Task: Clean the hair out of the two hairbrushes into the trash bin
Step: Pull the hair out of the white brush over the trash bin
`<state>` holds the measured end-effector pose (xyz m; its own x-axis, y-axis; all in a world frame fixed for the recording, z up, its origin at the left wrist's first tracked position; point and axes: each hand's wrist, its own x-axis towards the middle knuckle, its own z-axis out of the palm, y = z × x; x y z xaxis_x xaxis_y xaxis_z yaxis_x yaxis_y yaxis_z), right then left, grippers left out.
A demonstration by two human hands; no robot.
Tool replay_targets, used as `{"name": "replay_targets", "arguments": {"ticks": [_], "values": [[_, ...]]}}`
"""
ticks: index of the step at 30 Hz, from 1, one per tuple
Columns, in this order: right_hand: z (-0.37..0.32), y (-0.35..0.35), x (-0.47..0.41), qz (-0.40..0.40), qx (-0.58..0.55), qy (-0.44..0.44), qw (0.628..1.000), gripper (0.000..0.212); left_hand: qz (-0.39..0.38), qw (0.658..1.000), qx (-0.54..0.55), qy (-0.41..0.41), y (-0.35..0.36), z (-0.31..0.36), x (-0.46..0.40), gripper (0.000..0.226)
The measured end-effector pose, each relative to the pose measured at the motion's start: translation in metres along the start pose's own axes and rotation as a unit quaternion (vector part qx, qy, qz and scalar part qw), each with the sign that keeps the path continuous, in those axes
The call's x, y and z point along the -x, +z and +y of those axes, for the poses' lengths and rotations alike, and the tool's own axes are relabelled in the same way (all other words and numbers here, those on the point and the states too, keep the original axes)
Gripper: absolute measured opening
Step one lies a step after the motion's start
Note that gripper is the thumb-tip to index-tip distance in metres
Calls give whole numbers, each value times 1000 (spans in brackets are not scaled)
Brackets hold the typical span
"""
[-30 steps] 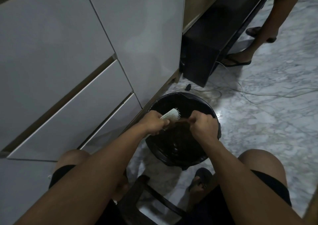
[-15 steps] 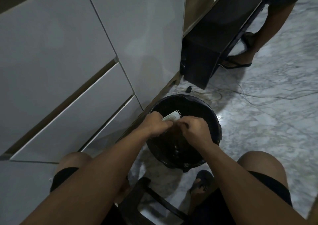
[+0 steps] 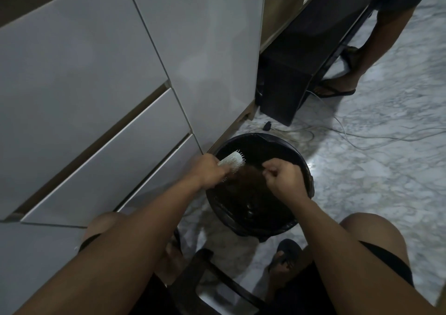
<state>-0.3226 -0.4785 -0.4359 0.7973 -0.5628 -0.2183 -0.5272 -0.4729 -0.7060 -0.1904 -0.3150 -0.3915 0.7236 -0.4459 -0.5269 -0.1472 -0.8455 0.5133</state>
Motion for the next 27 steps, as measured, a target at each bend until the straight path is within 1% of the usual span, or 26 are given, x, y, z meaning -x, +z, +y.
{"name": "replay_targets", "arguments": {"ticks": [2, 3, 4, 5, 7, 8, 9, 12, 18, 20, 24, 27], "values": [[-5, 5, 4, -51, -23, -43, 998, 51, -13, 1000, 28, 5, 6, 5, 1, 31], [-7, 7, 6, -62, -22, -72, 995, 58, -16, 999, 33, 6, 9, 7, 2, 32], [-8, 8, 8, -62, -9, -105, 992, 60, -19, 999, 38, 5, 12, 9, 3, 32], [-9, 10, 10, -53, 11, -139, 989, 56, -25, 999, 46, 4, 14, 11, 4, 33], [-9, 12, 11, -17, 45, -200, 979, 35, -39, 997, 63, 0, 16, 14, 5, 37], [-9, 11, 11, 0, 55, -217, 975, 22, -42, 997, 69, -3, 17, 15, 5, 38], [-7, 11, 10, 15, 65, -223, 972, 14, -47, 996, 74, -4, 17, 16, 5, 37], [-4, 6, 5, 52, 100, -189, 975, 20, -57, 995, 84, 1, 17, 19, 5, 35], [-4, 0, 4, 35, 176, -102, 978, 20, -60, 995, 75, 6, 19, 19, 3, 34], [-3, -2, 4, 42, 179, -83, 979, 19, -62, 994, 84, 3, 20, 17, 2, 33], [-2, -4, 5, 28, 168, -44, 984, 20, -72, 992, 107, -3, 23, 16, 2, 32], [-1, -4, 5, 3, 104, -61, 993, 14, -85, 987, 135, -9, 23, 15, 1, 27]]}}
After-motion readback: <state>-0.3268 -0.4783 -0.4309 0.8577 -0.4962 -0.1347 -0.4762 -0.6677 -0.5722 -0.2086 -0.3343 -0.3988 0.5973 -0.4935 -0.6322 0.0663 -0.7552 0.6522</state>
